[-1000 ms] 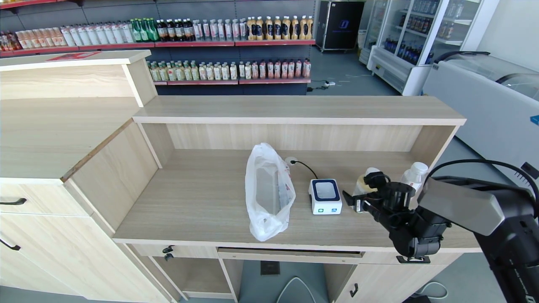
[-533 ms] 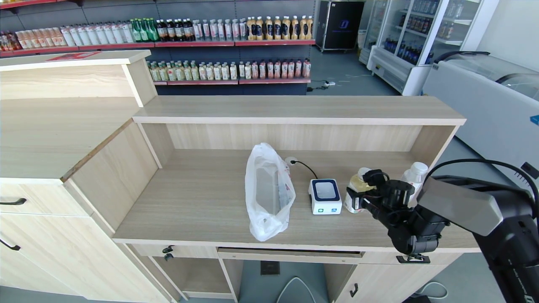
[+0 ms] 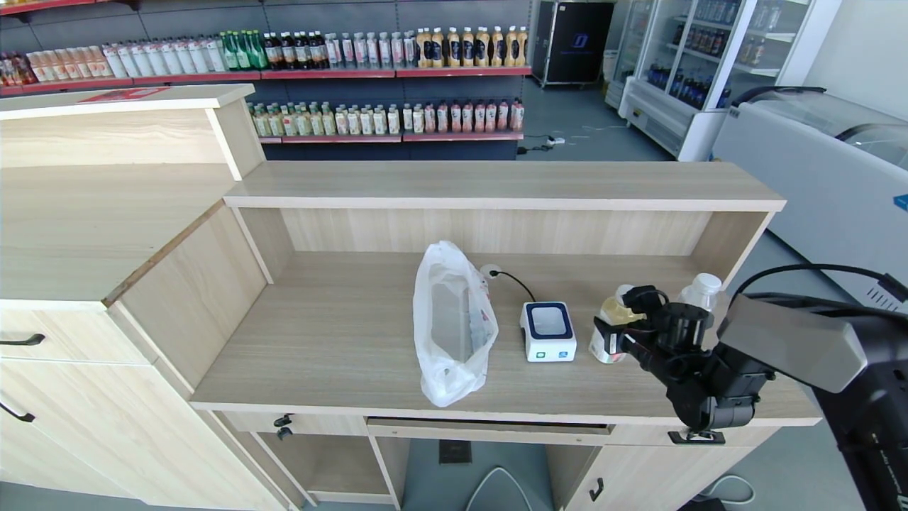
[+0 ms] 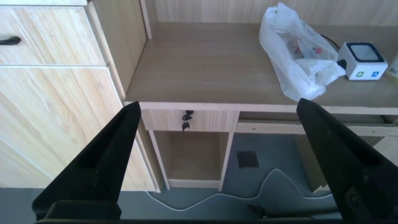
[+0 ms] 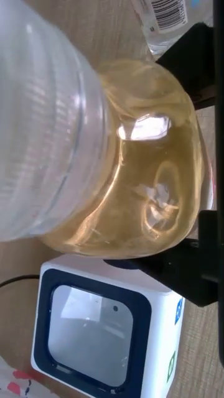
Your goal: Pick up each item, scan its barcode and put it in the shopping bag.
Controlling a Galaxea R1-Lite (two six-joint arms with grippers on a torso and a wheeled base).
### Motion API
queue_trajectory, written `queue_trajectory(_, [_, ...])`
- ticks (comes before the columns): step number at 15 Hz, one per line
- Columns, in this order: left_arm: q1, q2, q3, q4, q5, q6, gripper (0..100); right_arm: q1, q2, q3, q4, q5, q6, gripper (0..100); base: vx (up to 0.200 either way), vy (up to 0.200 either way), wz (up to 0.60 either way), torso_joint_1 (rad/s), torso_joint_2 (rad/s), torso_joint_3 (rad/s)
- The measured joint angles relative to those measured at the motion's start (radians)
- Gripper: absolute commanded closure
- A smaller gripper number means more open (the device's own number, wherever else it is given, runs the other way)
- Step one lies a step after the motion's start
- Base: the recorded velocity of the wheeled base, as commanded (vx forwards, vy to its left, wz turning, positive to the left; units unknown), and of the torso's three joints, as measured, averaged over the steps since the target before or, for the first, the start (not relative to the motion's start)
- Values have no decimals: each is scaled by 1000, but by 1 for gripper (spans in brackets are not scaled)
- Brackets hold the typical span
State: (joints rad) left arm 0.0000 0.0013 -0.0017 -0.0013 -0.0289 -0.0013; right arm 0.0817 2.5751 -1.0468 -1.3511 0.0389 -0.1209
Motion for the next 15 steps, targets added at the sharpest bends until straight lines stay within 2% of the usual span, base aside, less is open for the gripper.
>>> queue_trajectory(5, [0, 0, 0, 0, 0, 0, 0, -14, -88, 52, 38, 54, 35, 100, 0, 0, 0, 0, 0, 0])
queue_trajectory(9, [0, 0, 0, 0, 0, 0, 0, -12, -271, 74, 211, 129, 157, 100, 0, 0, 0, 0, 0, 0])
queue_trajectory(12, [0, 0, 0, 0, 0, 0, 0, -15, -512, 140, 376, 258, 275, 100, 0, 0, 0, 0, 0, 0])
queue_trajectory(15, [0, 0, 0, 0, 0, 0, 0, -14, -778, 242, 472, 479, 381, 100, 0, 0, 0, 0, 0, 0])
